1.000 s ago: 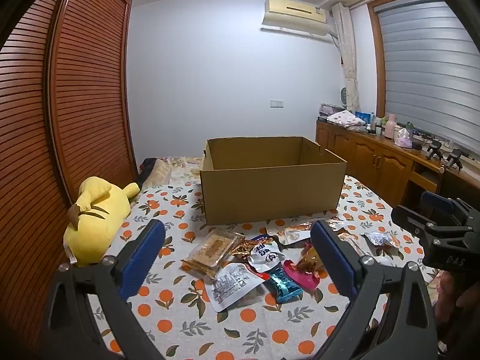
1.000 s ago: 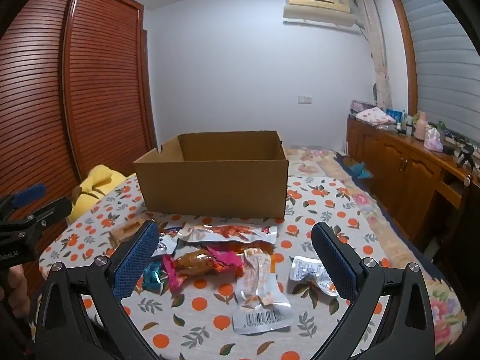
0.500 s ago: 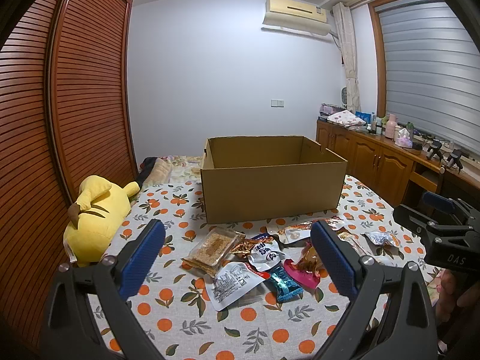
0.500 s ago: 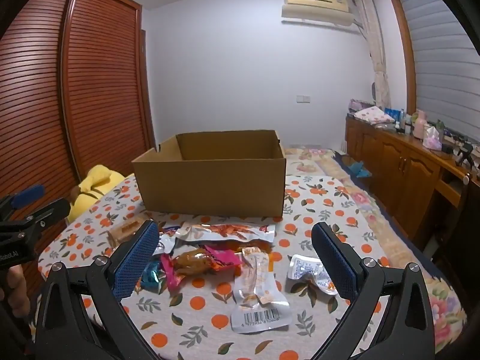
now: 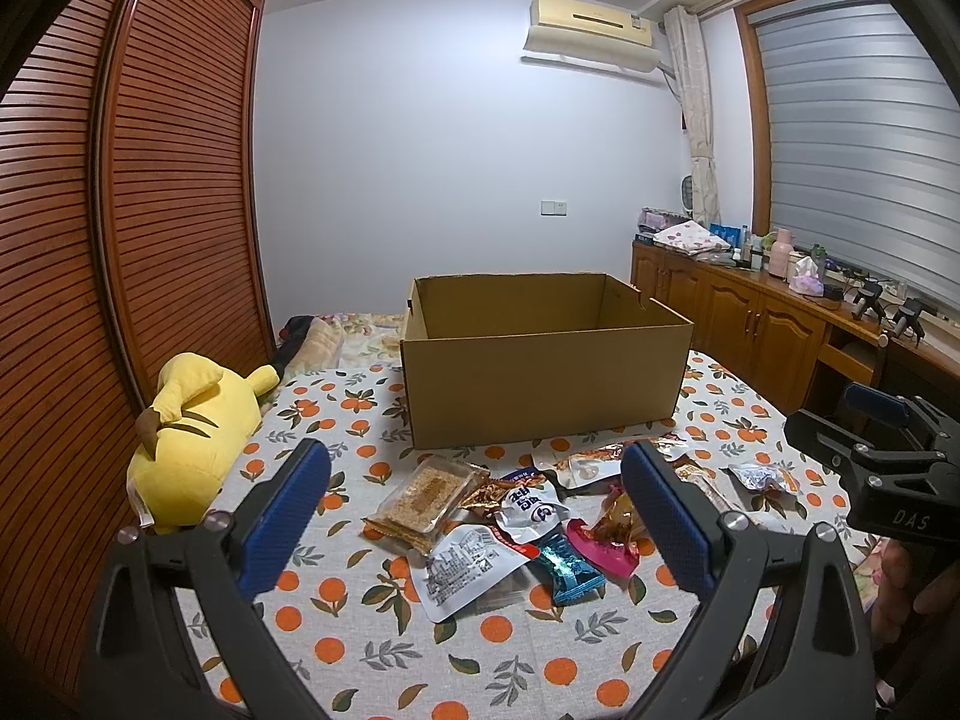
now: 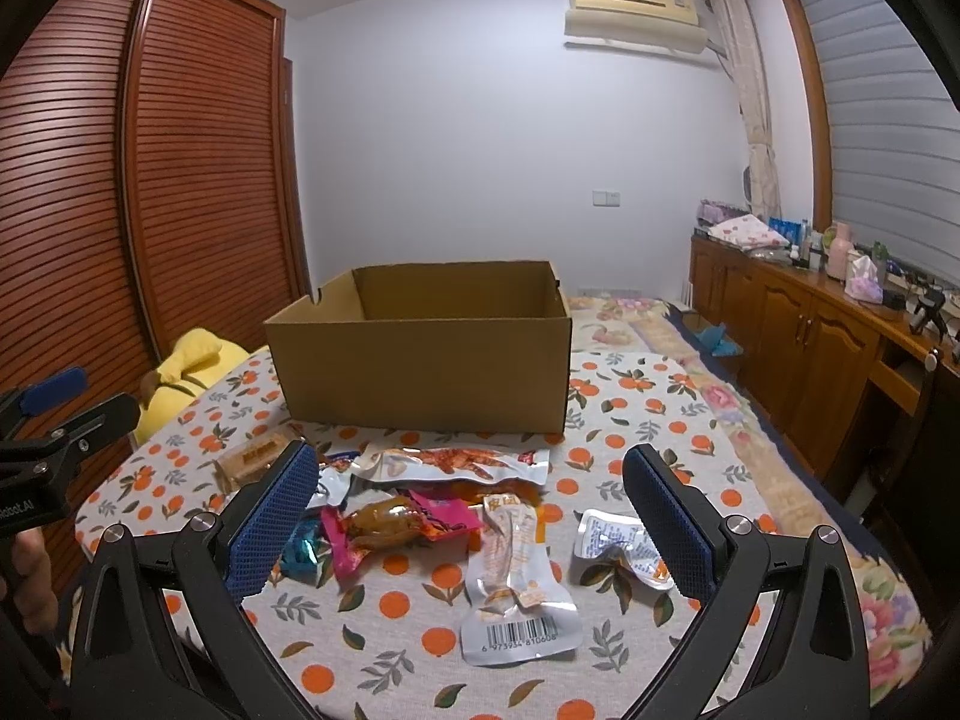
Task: Organize snacks
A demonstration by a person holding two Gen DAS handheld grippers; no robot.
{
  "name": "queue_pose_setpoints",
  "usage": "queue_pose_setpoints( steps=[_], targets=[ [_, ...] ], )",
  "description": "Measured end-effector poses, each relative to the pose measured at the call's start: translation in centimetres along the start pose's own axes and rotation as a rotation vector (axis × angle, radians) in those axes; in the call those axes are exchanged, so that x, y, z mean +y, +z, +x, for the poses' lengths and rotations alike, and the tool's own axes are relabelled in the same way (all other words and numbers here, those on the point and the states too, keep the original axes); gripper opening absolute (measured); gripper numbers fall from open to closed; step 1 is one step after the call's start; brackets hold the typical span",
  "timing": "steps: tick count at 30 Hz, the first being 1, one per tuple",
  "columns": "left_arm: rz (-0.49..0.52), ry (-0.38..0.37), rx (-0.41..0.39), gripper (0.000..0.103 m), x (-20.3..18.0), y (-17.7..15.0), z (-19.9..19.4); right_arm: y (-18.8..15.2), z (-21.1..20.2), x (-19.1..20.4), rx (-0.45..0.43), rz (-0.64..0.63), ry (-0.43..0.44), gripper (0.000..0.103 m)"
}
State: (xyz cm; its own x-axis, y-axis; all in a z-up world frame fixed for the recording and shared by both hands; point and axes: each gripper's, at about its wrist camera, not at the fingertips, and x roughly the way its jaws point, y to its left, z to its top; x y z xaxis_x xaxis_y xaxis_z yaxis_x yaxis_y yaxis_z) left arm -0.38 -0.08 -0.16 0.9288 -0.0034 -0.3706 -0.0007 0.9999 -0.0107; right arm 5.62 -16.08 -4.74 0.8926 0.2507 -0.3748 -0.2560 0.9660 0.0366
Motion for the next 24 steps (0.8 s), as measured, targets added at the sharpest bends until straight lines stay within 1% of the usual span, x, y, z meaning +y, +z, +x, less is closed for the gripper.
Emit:
queue_pose_setpoints(
  steps=[24],
  targets=[
    [0.004, -0.011, 0.009, 0.099, 0.17, 0.03, 0.38, -0.05, -0.12, -0.38, -0.001, 0.005, -0.007, 0.103]
  ],
)
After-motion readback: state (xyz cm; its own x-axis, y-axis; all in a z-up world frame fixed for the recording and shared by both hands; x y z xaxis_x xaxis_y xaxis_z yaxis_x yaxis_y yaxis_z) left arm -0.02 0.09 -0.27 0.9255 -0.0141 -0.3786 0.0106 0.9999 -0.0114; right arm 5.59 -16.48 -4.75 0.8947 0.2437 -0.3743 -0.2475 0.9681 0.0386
